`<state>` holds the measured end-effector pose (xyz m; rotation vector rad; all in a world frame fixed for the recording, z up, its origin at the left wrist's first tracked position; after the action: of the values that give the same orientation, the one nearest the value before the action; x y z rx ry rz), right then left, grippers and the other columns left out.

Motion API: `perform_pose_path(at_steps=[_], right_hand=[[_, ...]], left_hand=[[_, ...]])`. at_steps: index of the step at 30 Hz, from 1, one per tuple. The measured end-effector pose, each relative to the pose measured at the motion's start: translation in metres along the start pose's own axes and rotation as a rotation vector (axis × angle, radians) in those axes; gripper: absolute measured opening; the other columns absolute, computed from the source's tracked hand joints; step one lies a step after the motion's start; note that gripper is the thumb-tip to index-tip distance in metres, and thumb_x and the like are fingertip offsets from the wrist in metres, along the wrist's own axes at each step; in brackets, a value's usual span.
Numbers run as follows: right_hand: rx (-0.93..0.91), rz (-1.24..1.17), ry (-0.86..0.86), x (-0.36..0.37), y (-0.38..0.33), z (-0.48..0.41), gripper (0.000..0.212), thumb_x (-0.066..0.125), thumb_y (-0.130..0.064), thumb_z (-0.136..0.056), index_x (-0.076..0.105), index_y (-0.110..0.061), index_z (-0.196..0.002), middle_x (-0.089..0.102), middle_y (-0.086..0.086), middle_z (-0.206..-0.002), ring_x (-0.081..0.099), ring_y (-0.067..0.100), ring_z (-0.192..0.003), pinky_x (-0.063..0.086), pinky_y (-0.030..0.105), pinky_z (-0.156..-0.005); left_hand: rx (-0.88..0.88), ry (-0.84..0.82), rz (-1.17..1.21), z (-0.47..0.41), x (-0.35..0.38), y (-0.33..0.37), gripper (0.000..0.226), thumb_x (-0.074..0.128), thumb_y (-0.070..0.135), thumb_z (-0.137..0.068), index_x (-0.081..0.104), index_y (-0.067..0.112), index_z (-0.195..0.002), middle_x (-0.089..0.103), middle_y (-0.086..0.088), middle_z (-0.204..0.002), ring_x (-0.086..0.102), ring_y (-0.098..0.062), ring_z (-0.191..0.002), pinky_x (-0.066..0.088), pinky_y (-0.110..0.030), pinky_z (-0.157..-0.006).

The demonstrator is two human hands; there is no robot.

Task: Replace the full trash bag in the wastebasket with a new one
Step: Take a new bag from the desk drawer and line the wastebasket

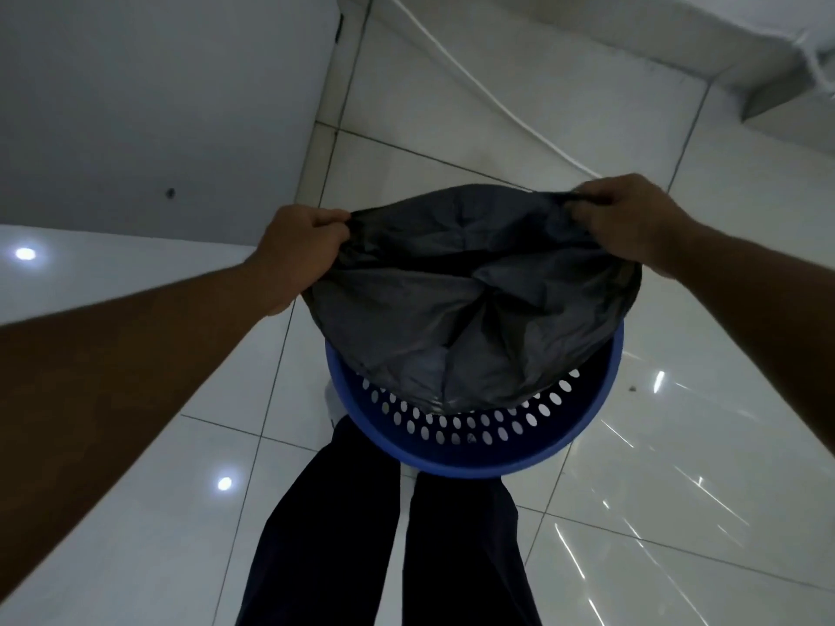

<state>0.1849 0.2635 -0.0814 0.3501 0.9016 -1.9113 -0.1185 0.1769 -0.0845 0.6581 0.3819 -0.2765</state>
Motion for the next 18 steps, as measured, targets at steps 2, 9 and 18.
perform_pose_path(at_steps=[2,9,18], right_hand=[[0.108,-0.106,0.012,0.000,0.006,-0.003,0.023,0.061,-0.029,-0.094,0.069,-0.020,-0.114,0.066,0.009,-0.113,0.060,0.026,-0.102,0.046,0.029,-0.084],[0.559,-0.622,-0.022,0.013,0.026,0.002,0.049,0.080,-0.036,-0.076,0.067,-0.003,-0.112,0.070,0.012,-0.107,0.068,0.024,-0.082,0.056,0.030,-0.068],[0.450,-0.681,0.510,-0.003,0.030,0.047,0.043,0.061,-0.050,-0.081,0.057,-0.017,-0.109,0.056,-0.001,-0.105,0.054,0.018,-0.098,0.044,0.032,-0.082]], left_hand=[[-0.048,-0.045,0.012,-0.001,0.002,-0.004,0.030,0.053,0.012,-0.094,0.066,0.016,-0.120,0.062,0.002,-0.108,0.058,-0.013,-0.096,0.045,-0.020,-0.086],[-0.117,-0.167,-0.099,0.004,0.003,-0.009,0.021,0.051,0.027,-0.098,0.067,0.017,-0.091,0.061,-0.002,-0.093,0.055,-0.017,-0.089,0.042,-0.019,-0.065],[0.546,0.224,-0.371,0.021,0.022,0.048,0.031,0.051,0.019,-0.089,0.060,0.016,-0.118,0.056,-0.006,-0.126,0.052,-0.021,-0.118,0.036,-0.040,-0.106]])
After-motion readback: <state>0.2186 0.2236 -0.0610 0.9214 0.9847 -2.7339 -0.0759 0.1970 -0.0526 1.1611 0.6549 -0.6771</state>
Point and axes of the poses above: each hand's wrist, its own z-axis away from the middle knuckle, its own x-axis out of the palm, y = z × x, the point moved 2 cm from there along -z, towards the middle knuckle
